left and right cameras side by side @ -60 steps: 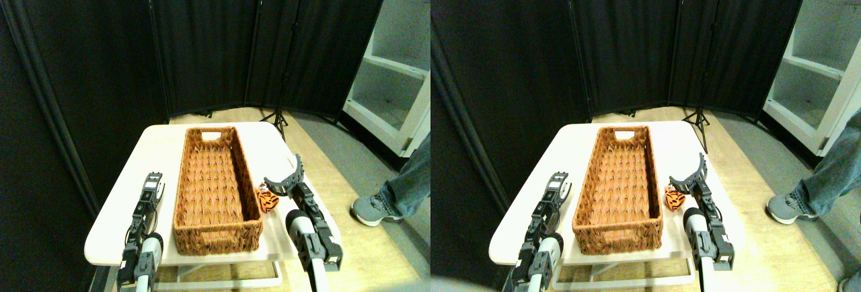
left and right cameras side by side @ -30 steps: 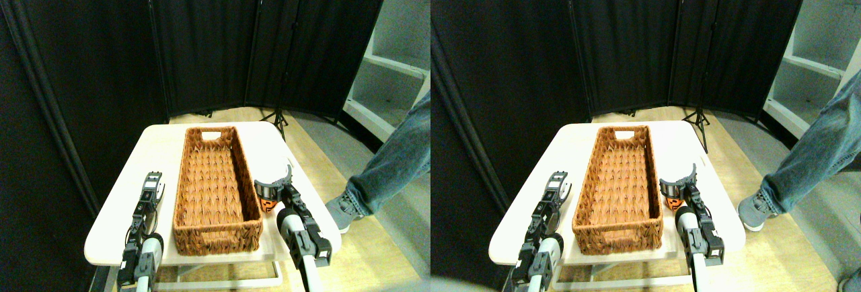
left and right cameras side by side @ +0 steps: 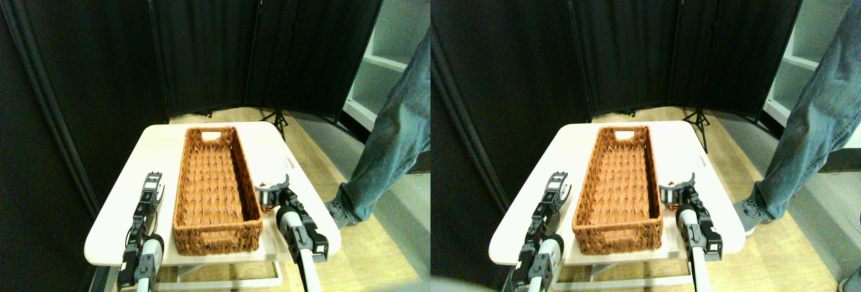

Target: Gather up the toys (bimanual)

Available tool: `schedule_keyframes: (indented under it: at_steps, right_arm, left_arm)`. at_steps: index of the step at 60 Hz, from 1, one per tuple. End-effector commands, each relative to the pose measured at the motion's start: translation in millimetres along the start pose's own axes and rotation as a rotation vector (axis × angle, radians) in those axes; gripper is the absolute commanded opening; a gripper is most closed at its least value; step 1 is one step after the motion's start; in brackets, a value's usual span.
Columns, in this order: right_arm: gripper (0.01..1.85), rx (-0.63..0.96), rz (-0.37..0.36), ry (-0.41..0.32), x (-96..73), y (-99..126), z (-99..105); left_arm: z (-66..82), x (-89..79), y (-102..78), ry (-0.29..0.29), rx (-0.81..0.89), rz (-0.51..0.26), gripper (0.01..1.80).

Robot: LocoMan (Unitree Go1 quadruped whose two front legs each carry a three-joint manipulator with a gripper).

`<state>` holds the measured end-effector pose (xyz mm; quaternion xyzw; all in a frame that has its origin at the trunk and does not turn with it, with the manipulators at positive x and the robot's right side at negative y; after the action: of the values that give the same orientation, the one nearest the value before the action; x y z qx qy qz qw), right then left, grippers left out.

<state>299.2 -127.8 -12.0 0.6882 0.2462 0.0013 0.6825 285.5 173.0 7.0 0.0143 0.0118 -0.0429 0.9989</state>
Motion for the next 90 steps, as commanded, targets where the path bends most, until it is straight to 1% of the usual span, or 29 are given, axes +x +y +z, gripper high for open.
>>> schedule_keyframes:
  at_steps: [1,8,14,20,24,29,30,31,33,34,35,37,39,43,49,50,51,53,56,60,61,63,72,74,80,87,90]
  right_arm:
    - [1.00,0.032,0.019,0.021,5.3,-6,2]
    - [0.99,0.051,-0.008,0.015,10.2,-15,4]
    - [0.95,0.079,-0.023,-0.011,15.0,-22,8]
    - [0.86,0.086,-0.019,-0.015,18.4,-26,10]
    - [0.90,0.090,-0.039,-0.030,19.7,-27,10]
    - [0.81,0.108,-0.049,-0.046,22.4,-31,12]
    - [0.78,0.108,-0.047,-0.051,22.8,-31,12]
    - [0.67,0.101,-0.044,-0.066,23.4,-31,13]
    - [0.35,0.047,-0.045,-0.123,23.1,-30,12]
    - [0.27,0.033,-0.044,-0.133,23.0,-29,12]
    - [0.27,0.033,-0.044,-0.133,23.0,-29,12]
    - [0.02,-0.032,-0.049,-0.179,20.1,-24,9]
    - [0.01,-0.061,-0.038,-0.190,18.2,-20,8]
    - [0.01,-0.066,-0.015,-0.178,15.9,-14,8]
    - [0.01,-0.058,-0.006,-0.179,12.2,-4,7]
    - [0.01,-0.099,0.003,-0.179,10.8,0,7]
    - [0.01,-0.099,0.003,-0.179,10.8,0,7]
    - [0.01,-0.155,0.012,-0.173,9.4,6,7]
    - [0.01,-0.195,0.025,-0.191,6.7,16,6]
    - [0.01,-0.236,0.046,-0.177,5.0,29,5]
    - [0.01,-0.236,0.046,-0.177,5.0,29,5]
    - [0.01,-0.297,0.054,-0.181,3.6,34,5]
    - [0.01,-0.320,0.081,-0.168,-0.4,58,4]
    - [0.01,-0.322,0.084,-0.166,-0.4,59,4]
    - [0.01,-0.314,0.102,-0.154,-1.0,72,3]
    - [0.01,-0.354,0.106,-0.153,0.1,80,-1]
    - [0.01,-0.356,0.113,-0.131,2.6,83,-4]
  left_arm:
    - [8.2,2.4,-0.9,-0.033,-0.003,0.014,0.22]
    - [7.7,3.3,-1.5,-0.039,-0.010,0.009,0.22]
    - [7.6,4.2,-1.9,-0.037,-0.014,0.005,0.22]
    - [7.3,5.0,-1.4,-0.039,-0.018,0.001,0.23]
    - [7.2,5.4,-1.3,-0.039,-0.023,0.001,0.22]
    - [7.1,6.7,-0.7,-0.032,-0.031,0.010,0.23]
    - [7.0,6.8,-0.6,-0.033,-0.031,0.009,0.23]
    - [6.9,7.1,-0.4,-0.033,-0.031,0.008,0.23]
    - [6.9,7.6,-0.2,-0.029,-0.030,0.014,0.22]
    - [6.9,7.7,-0.1,-0.029,-0.030,0.014,0.22]
    - [6.9,7.7,-0.1,-0.029,-0.030,0.014,0.22]
    - [6.8,8.4,0.2,-0.033,-0.033,0.013,0.22]
    - [6.7,9.0,0.6,-0.036,-0.028,0.009,0.22]
    - [6.4,10.1,1.9,-0.036,-0.024,0.010,0.21]
    - [6.3,10.4,3.1,-0.033,-0.027,0.011,0.21]
    - [6.6,10.5,3.4,-0.033,-0.025,0.011,0.21]
    - [6.6,10.5,3.4,-0.033,-0.025,0.011,0.21]
    - [6.6,10.5,3.8,-0.033,-0.025,0.012,0.21]
    - [6.6,10.2,4.4,-0.035,-0.021,0.015,0.21]
    - [6.0,9.8,5.4,-0.035,-0.022,0.017,0.20]
    - [6.0,9.8,5.4,-0.035,-0.022,0.017,0.20]
    - [5.8,9.5,5.6,-0.035,-0.021,0.017,0.21]
    - [4.7,7.9,7.1,-0.036,-0.022,0.020,0.21]
    - [4.6,7.8,7.3,-0.037,-0.022,0.020,0.21]
    - [3.4,7.2,9.0,-0.040,-0.020,0.033,0.21]
    - [3.1,6.6,9.7,-0.043,-0.016,0.037,0.22]
    - [2.8,6.3,10.2,-0.041,-0.020,0.044,0.22]
